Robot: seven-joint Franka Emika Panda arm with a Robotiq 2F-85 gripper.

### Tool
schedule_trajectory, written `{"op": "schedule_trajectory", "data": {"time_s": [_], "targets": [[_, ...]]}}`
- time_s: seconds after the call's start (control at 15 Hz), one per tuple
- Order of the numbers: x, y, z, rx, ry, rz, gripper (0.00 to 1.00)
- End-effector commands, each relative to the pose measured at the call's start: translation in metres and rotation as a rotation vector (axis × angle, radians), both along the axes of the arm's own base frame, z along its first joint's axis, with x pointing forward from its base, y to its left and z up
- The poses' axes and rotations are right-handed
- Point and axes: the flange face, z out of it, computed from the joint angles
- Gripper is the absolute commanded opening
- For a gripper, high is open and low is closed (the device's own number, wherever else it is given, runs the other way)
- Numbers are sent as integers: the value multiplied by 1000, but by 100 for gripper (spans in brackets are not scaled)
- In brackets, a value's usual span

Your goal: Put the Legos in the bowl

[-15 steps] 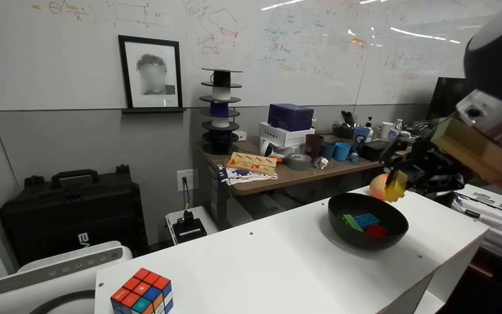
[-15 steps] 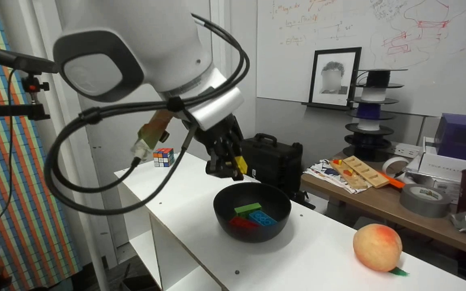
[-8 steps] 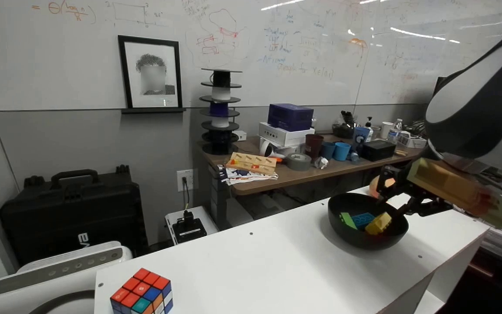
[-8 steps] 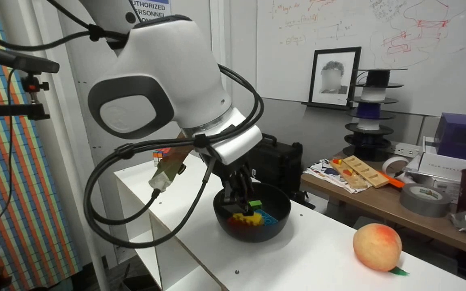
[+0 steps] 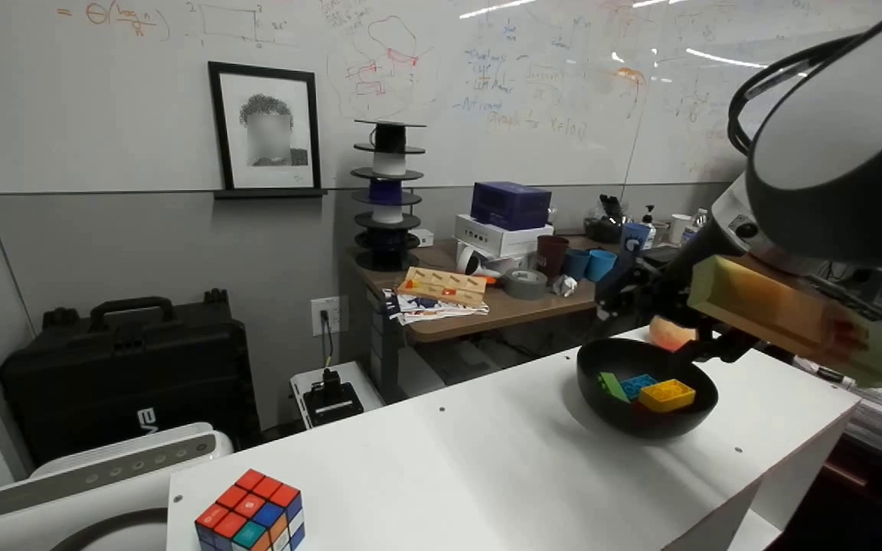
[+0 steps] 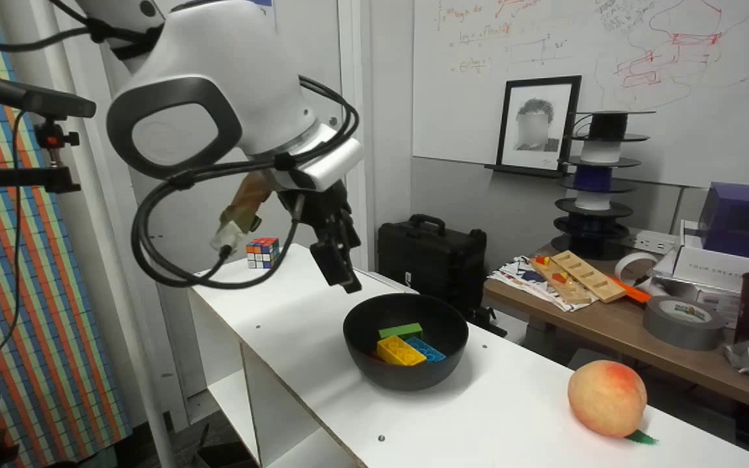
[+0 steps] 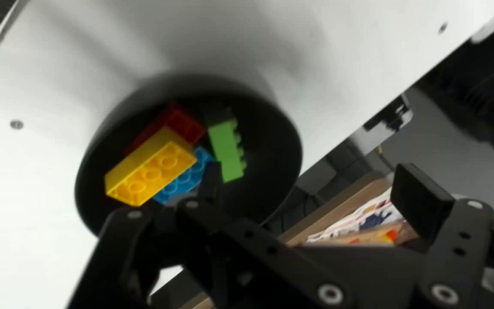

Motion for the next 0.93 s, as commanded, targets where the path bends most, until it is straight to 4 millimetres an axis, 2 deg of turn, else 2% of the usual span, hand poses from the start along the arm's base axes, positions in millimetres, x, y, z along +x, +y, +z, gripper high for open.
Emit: {"op": "schedule_trajectory", "data": {"time_s": [0.0,0.27,0.47,0.53,0.67,0.87], "targets": [[-44,58,12,-40,60,202,100],[-87,122,12,-134,117,454,100],[-112,169,29,-165,173,653,100],[-96,159,11,-177,157,570,100],[-106,174,20,-178,170,629,100],[-107,169,22,-175,174,630,100]]}}
